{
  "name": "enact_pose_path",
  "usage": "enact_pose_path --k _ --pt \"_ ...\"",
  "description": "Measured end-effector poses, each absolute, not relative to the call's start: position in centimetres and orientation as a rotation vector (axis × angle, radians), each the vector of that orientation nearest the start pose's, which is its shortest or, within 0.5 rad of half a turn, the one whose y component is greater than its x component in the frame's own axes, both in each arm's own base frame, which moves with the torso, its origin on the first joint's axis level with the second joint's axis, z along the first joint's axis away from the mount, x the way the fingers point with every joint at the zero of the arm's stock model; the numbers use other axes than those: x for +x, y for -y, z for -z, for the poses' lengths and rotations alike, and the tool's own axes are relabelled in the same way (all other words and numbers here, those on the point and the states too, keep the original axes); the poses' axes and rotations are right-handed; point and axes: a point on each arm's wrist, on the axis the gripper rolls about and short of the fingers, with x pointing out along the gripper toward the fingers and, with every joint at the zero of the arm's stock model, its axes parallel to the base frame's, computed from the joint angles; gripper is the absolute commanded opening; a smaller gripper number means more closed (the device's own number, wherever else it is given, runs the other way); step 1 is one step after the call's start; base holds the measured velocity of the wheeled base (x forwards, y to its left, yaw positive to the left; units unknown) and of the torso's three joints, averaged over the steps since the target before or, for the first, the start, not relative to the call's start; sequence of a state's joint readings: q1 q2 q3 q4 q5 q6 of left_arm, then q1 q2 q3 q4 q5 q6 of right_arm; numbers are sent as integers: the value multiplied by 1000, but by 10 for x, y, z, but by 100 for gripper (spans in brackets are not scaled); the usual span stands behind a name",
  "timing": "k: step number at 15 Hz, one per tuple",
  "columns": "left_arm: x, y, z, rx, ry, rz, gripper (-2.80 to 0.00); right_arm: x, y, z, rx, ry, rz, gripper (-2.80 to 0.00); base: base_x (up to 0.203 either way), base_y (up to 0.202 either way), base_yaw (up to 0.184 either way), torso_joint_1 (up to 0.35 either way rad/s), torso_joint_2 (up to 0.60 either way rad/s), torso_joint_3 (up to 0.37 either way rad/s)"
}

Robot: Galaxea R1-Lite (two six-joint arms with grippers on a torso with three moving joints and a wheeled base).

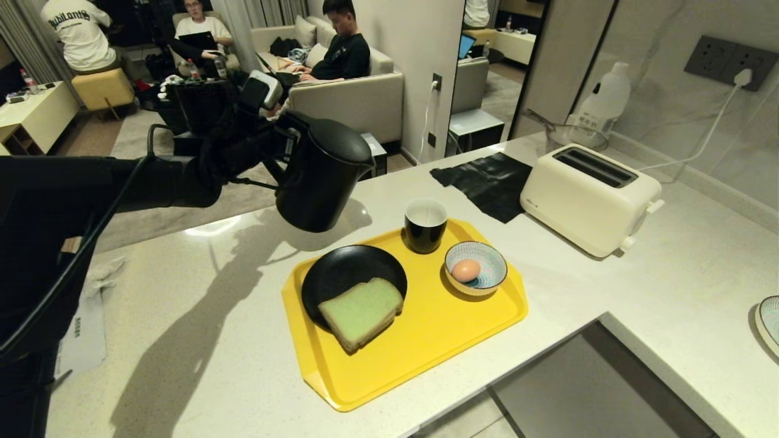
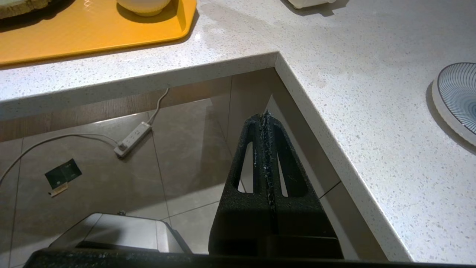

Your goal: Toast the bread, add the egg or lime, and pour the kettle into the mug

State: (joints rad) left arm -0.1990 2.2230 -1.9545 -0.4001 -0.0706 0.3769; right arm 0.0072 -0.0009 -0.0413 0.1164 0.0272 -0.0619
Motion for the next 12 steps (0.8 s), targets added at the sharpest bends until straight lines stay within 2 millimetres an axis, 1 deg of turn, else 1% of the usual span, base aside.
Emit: enact_pose_path --k 4,9,12 --pt "465 105 -271 399 174 251 -280 -26 0 -75 -61 -73 -36 -280 0 0 0 0 0 0" --pt "460 128 -271 395 192 267 -280 -26 0 -75 -62 -73 -36 -280 0 0 0 0 0 0" --pt "459 134 -271 411 200 272 -280 -26 0 -75 -62 -73 -37 -280 0 0 0 0 0 0"
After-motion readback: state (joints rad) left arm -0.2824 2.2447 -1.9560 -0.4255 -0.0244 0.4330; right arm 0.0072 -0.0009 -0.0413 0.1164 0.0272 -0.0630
